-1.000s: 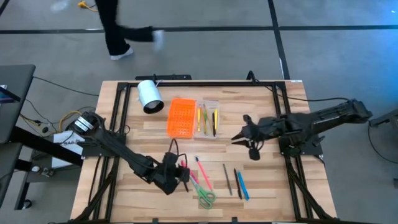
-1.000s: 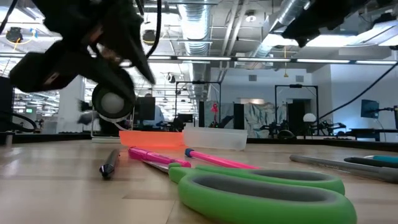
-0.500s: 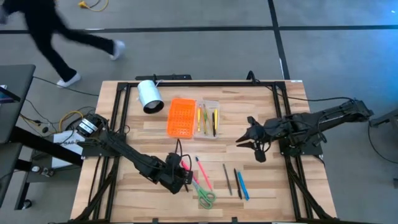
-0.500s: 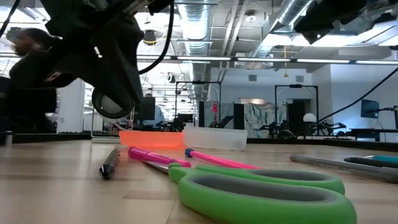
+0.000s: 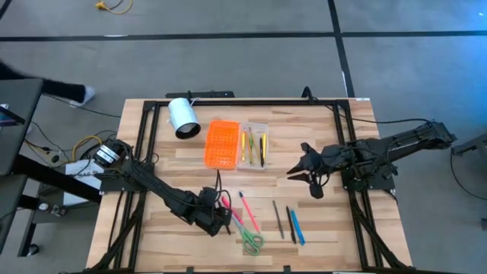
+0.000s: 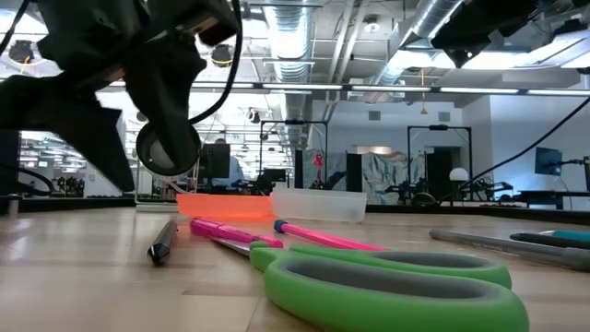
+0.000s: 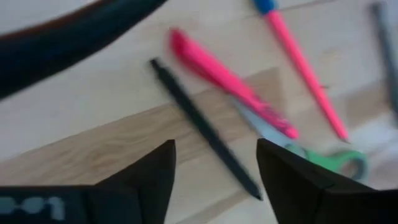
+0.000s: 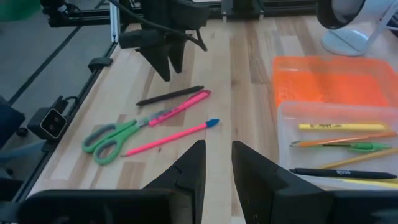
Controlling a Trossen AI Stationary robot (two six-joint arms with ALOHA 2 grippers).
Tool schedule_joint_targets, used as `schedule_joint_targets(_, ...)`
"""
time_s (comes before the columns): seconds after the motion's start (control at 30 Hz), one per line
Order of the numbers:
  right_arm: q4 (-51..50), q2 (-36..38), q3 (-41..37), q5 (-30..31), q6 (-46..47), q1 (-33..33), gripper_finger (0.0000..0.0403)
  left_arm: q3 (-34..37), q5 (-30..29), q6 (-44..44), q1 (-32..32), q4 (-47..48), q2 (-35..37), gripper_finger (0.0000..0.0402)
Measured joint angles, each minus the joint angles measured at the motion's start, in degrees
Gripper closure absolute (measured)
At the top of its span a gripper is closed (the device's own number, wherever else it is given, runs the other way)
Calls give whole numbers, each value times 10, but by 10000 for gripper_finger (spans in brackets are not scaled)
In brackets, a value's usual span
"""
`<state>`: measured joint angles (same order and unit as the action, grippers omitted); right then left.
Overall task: Pick & place school supplies into a supply box
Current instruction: Put the left black pen into the orange supply box
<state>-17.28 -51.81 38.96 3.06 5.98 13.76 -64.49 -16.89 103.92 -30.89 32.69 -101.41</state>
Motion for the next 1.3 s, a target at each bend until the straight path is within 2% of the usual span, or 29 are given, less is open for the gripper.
schedule_joint_targets(0.17, 0, 0, 0, 0, 6, 1, 332, 0, 2, 8, 4, 4, 0, 171)
schedule_joint_targets(0.47, -1, 0, 0, 0, 17, 1, 332, 0, 1, -11, 21, 23, 0, 183)
schedule_joint_targets(0.9, -1, 0, 0, 0, 17, 1, 332, 0, -14, -82, 29, 25, -2, 196)
schedule_joint_targets(1.0, -3, 0, 0, 0, 17, 1, 332, 1, 3, -88, 30, 20, -17, 196)
schedule_joint_targets(1.17, -9, 0, 1, 0, 17, 1, 332, -6, 29, -92, 30, -39, -60, 196)
schedule_joint_targets(1.3, -13, 0, 1, 0, 17, 1, 332, -26, 46, -97, 29, -36, -87, 196)
